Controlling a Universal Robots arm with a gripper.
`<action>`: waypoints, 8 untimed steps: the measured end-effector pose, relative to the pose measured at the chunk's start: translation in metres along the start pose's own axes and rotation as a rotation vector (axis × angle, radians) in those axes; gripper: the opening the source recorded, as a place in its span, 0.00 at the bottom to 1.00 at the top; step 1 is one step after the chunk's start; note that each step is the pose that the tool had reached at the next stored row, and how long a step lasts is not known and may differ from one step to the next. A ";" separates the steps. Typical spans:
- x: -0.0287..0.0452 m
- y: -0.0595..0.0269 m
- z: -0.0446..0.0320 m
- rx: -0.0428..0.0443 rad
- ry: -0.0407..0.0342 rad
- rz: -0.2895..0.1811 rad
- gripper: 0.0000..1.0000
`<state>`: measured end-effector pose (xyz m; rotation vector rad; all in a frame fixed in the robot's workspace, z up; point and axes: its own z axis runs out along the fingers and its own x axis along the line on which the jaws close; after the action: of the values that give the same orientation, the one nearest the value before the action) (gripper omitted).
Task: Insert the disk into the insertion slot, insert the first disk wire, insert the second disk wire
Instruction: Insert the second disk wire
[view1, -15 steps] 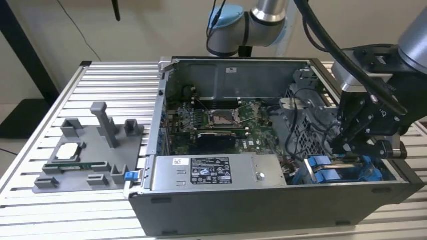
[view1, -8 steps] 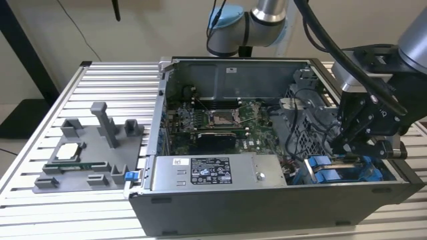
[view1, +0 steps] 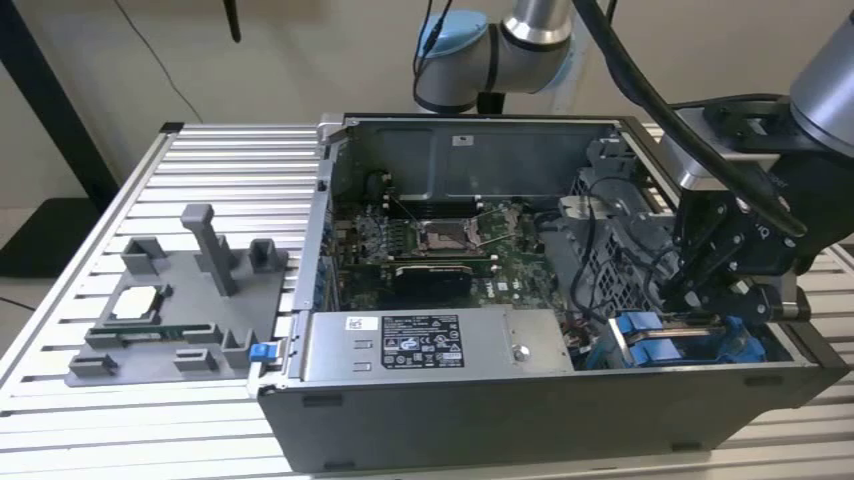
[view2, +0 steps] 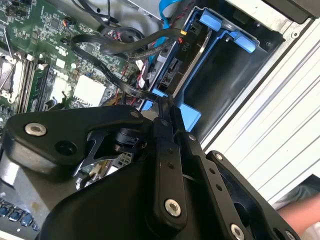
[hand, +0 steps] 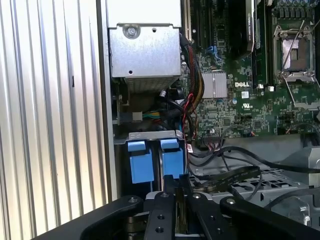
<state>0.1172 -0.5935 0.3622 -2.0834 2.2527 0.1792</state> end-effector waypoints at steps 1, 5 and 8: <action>0.0000 0.0000 0.0000 0.0000 0.0001 0.000 0.00; 0.0000 0.0000 0.0001 0.0000 0.0000 0.000 0.00; -0.0001 -0.0001 0.0010 0.0004 -0.0001 0.000 0.00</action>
<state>0.1172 -0.5933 0.3612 -2.0832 2.2523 0.1789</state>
